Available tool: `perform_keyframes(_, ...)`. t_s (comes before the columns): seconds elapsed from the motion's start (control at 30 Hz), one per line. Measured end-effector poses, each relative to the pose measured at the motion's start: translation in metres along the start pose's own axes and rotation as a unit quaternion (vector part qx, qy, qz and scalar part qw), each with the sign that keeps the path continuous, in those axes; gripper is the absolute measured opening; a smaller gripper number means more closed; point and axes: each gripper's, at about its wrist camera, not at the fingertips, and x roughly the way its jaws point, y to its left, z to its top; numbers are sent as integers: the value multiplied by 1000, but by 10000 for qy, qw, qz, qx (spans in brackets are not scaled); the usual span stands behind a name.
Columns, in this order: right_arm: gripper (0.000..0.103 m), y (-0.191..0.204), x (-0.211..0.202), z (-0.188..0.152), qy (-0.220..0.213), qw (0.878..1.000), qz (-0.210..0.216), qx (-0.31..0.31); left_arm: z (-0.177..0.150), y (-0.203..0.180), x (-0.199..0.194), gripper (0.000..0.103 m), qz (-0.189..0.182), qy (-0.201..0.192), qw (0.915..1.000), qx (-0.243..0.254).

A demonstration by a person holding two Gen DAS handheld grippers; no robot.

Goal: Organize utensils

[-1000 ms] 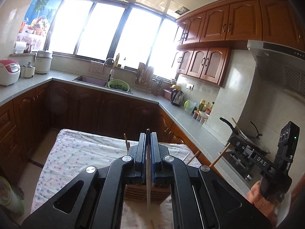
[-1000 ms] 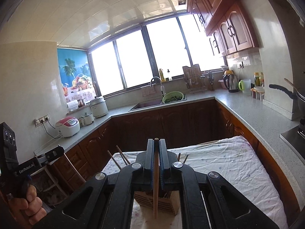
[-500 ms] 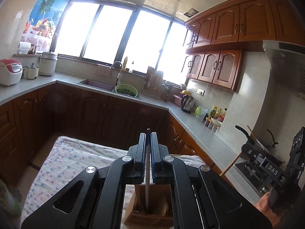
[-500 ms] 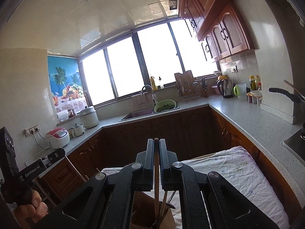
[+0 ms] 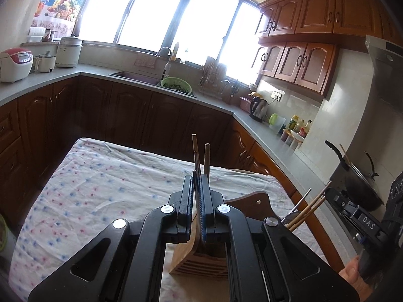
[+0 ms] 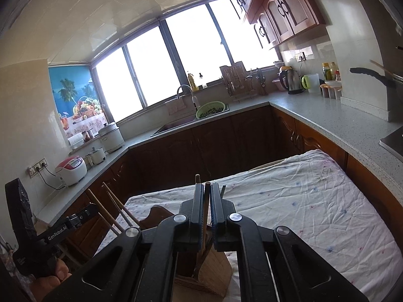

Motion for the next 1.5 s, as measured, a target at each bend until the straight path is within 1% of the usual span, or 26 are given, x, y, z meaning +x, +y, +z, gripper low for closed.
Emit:
perform_keyframes(0.37, 6, 0, 2, 5, 143, 9999, 1, 50, 4, 0, 3, 4, 58, 73, 10000, 24)
perform_keyframes(0.47, 10, -1, 4, 4, 170, 9998, 26, 105, 4, -2, 3, 4, 93, 96, 9999, 89)
perform_keyframes(0.53, 11, -2, 4, 4, 171, 9997, 38, 153, 4, -2, 2, 4, 115, 98, 9998, 119)
perform_keyframes(0.57, 13, -2, 4, 4, 178, 9997, 44, 163, 4, -2, 1, 6, 141, 109, 9998, 131)
perform_keyframes(0.6, 19, -2, 3, 5, 186, 9996, 66, 184, 3, -2, 1, 14, 154, 133, 9997, 120)
perform_keyframes(0.63, 24, -3, 2, 5, 177, 9996, 98, 215, 4, -2, -1, 34, 180, 141, 9997, 82)
perform_keyframes(0.67, 38, -3, 0, 6, 150, 9995, 113, 239, 3, -1, -5, 43, 193, 81, 9998, 53)
perform_keyframes(0.7, 55, -3, -2, 6, 114, 9995, 138, 250, 3, -1, -10, 51, 228, 3, 9997, 55)
perform_keyframes(0.77, 64, -3, -8, 7, 28, 9996, 150, 253, 2, -1, -18, 64, 285, -40, 9996, 58)
perform_keyframes(0.8, 67, -2, -10, 8, 5, 9996, 154, 255, 1, 0, -23, 74, 269, -74, 9996, 44)
perform_keyframes(0.83, 71, -2, -12, 8, -5, 9995, 177, 272, 0, 0, -29, 79, 258, -126, 9996, 45)
perform_keyframes(0.87, 79, -3, -14, 8, -7, 9993, 202, 301, -1, 0, -35, 82, 278, -170, 9995, 62)
perform_keyframes(0.9, 86, -3, -16, 7, -22, 9992, 238, 324, -3, 0, -41, 90, 329, -202, 9992, 86)
perform_keyframes(0.93, 88, -4, -19, 7, -46, 9991, 266, 328, -5, 0, -47, 99, 393, -232, 9989, 106)
perform_keyframes(0.97, 91, -3, -22, 5, -69, 9991, 274, 314, -8, 1, -53, 103, 451, -272, 9985, 118)
perform_keyframes(1.03, 95, -3, -28, 1, -77, 9992, 289, 283, -13, 2, -65, 103, 532, -322, 9980, 145)
perform_keyframes(1.07, 97, -2, -30, -1, -62, 9991, 317, 264, -17, 4, -69, 103, 560, -287, 9979, 158)
perform_keyframes(1.23, 99, 1, -42, -13, 67, 9989, 411, 201, -33, 7, -85, 103, 604, -41, 9980, 176)
perform_keyframes(1.5, 100, 8, -73, -34, 118, 9988, 479, 63, -53, 6, -120, 103, 632, 34, 9979, 154)
